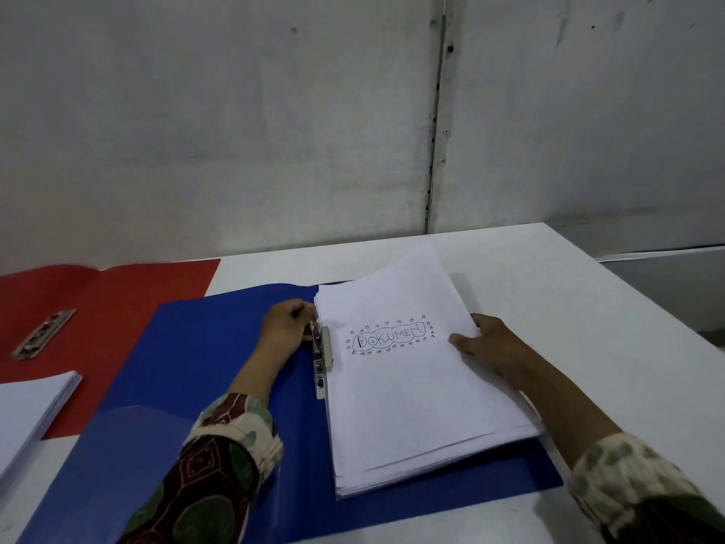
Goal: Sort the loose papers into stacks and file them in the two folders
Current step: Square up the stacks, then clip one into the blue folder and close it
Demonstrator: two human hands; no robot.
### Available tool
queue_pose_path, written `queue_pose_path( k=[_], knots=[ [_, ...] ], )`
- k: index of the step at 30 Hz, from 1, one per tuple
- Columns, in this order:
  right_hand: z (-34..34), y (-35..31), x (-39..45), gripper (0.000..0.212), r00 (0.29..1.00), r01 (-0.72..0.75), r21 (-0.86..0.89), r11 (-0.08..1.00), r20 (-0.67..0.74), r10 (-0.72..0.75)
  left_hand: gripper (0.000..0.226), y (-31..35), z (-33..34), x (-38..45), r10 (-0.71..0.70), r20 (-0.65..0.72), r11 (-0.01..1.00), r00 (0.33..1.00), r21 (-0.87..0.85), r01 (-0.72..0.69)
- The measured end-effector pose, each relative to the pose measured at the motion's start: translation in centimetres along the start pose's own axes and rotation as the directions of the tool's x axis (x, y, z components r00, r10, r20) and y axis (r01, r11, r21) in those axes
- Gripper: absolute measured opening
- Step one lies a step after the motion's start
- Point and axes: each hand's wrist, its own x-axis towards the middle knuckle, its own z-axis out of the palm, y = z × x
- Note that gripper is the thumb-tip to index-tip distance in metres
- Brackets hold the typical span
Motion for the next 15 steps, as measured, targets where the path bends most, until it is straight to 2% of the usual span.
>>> queue_pose_path(
  k=[5, 9, 12, 15],
  knots=[
    [0.7, 0.4, 0.5, 0.035, 1.0, 0.023, -0.184, 0.983, -0.01, -0.026, 0.026, 0.5, 0.0, -0.9, 0.1, -0.042, 0.995, 0.994, 0.024, -0.099],
    [0.8, 0.6, 0.6, 0.04, 0.999, 0.035, -0.271, 0.962, -0.023, -0.043, 0.012, 0.4, 0.3, -2.7, 0.269, -0.064, 0.951, 0.961, 0.175, -0.255],
    [0.7, 0.7, 0.7, 0.037, 0.998, 0.055, -0.254, 0.966, -0.013, -0.06, 0.012, -0.4, 0.1, -4.2, 0.459, -0.074, 0.85, 0.885, 0.328, -0.413],
    [0.7, 0.7, 0.6, 0.027, 0.996, 0.069, -0.245, 0.967, -0.035, -0.08, 0.01, -1.2, -0.2, -5.3, 0.656, 0.014, 0.661, 0.755, 0.473, -0.583]
  ],
)
